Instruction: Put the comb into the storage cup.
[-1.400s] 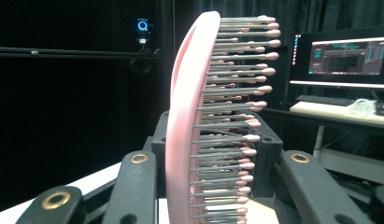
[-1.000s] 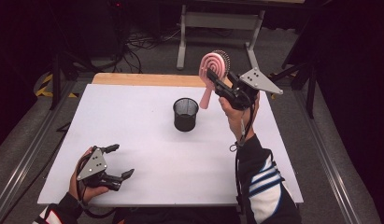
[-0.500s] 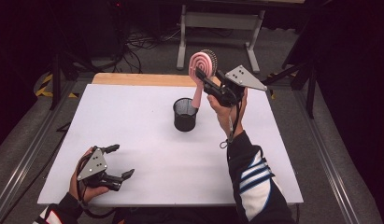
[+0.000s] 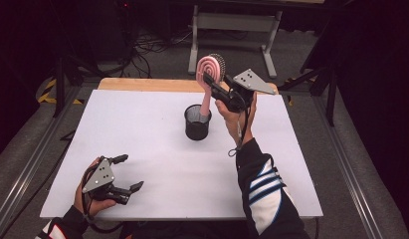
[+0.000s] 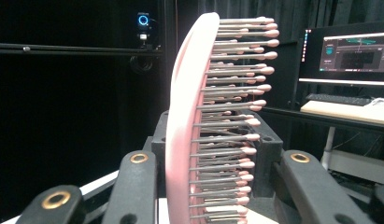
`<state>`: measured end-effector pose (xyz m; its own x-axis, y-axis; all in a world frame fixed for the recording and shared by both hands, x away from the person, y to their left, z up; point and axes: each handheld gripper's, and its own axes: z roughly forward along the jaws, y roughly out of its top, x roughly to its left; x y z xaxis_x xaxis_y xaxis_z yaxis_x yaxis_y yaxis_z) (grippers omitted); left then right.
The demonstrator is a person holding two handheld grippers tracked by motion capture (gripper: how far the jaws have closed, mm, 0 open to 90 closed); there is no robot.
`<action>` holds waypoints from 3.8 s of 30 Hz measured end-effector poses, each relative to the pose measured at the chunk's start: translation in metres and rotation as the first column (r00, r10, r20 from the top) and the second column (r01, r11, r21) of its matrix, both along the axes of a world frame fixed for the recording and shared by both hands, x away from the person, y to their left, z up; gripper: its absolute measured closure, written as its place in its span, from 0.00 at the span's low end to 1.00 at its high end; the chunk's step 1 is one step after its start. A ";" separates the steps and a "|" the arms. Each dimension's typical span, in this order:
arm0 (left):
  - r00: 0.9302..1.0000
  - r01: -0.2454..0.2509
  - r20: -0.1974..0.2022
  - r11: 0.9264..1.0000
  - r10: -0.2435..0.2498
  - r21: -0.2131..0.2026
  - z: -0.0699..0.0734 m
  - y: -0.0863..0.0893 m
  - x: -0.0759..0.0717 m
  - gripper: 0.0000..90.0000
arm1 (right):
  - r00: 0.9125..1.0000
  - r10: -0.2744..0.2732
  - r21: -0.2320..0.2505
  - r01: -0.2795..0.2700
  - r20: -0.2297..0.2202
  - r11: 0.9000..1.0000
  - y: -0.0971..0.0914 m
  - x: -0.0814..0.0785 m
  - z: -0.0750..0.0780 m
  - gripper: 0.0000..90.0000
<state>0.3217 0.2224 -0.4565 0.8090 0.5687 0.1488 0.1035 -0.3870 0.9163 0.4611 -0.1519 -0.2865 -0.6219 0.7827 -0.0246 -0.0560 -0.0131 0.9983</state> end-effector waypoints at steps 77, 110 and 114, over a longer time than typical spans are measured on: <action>1.000 0.005 -0.009 1.000 -0.005 0.021 -0.001 -0.003 -0.001 0.05 | 0.974 -0.006 0.044 0.016 -0.224 0.999 0.009 0.025 -0.087 0.70; 1.000 0.008 -0.010 1.000 -0.008 0.022 -0.001 -0.004 -0.001 0.05 | 0.946 -0.157 -0.054 0.148 -0.283 0.988 -0.010 0.040 -0.098 0.56; 1.000 0.005 -0.009 1.000 -0.005 0.018 -0.001 -0.004 -0.001 0.05 | 0.946 -0.157 -0.063 0.145 -0.283 0.987 -0.012 0.039 -0.100 0.57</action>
<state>0.3204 0.2186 -0.4571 0.8130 0.5622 0.1515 0.1102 -0.4041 0.9081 0.5005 -0.1642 -0.3861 -0.4822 0.8699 0.1033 0.2340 0.0143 0.9721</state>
